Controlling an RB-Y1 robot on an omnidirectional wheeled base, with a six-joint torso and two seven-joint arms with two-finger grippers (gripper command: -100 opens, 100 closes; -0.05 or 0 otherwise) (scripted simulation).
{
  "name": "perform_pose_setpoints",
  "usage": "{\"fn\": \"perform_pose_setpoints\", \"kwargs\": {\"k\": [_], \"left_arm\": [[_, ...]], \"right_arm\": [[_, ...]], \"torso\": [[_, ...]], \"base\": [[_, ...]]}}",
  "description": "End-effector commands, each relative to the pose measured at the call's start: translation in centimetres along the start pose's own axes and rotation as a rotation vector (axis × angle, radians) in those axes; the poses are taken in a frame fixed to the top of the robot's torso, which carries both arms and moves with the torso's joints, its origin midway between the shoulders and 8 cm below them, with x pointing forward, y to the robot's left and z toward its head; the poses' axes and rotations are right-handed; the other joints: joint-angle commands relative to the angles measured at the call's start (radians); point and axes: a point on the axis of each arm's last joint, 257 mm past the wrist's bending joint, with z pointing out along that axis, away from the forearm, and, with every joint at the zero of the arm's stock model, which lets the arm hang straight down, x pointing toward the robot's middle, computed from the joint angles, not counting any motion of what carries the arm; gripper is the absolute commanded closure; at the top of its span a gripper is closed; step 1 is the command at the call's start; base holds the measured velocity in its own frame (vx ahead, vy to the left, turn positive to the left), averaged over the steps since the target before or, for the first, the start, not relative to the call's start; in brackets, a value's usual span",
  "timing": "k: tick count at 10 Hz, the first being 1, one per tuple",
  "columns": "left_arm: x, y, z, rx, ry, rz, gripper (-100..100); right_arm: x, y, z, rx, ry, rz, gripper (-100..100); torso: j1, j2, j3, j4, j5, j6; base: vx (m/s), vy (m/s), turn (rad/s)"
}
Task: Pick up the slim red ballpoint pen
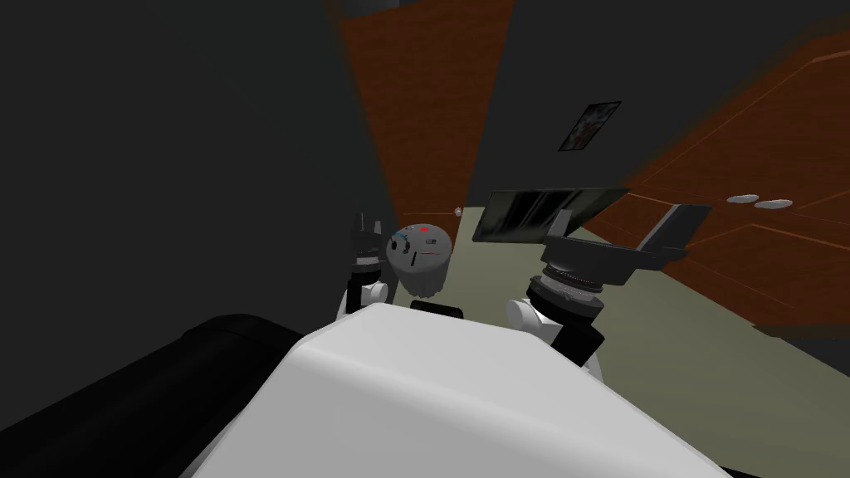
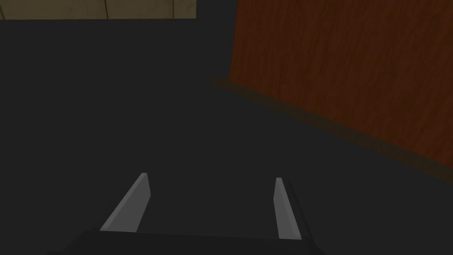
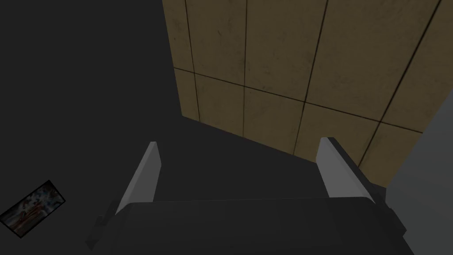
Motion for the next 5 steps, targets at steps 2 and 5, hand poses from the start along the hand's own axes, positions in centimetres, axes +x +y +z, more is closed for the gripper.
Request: {"fn": "perform_pose_setpoints", "kwargs": {"k": [2,5], "left_arm": [[-0.1,1.9,-0.2,-0.058,0.048,0.029,-100],[-1.0,4.4,-0.5,-0.132,0.071,0.055,-100]], "right_arm": [[0.0,0.0,0.0,0.000,0.000,0.000,0],[0.0,0.0,0.0,0.000,0.000,0.000,0]], "torso": [[-0.001,0.000,0.000,0.000,0.000,0.000],[-0.005,0.002,0.001,0.000,-0.001,0.000]], "base": [[-0.013,-0.040,-0.069],[-0.025,-0.076,-0.073]]}}
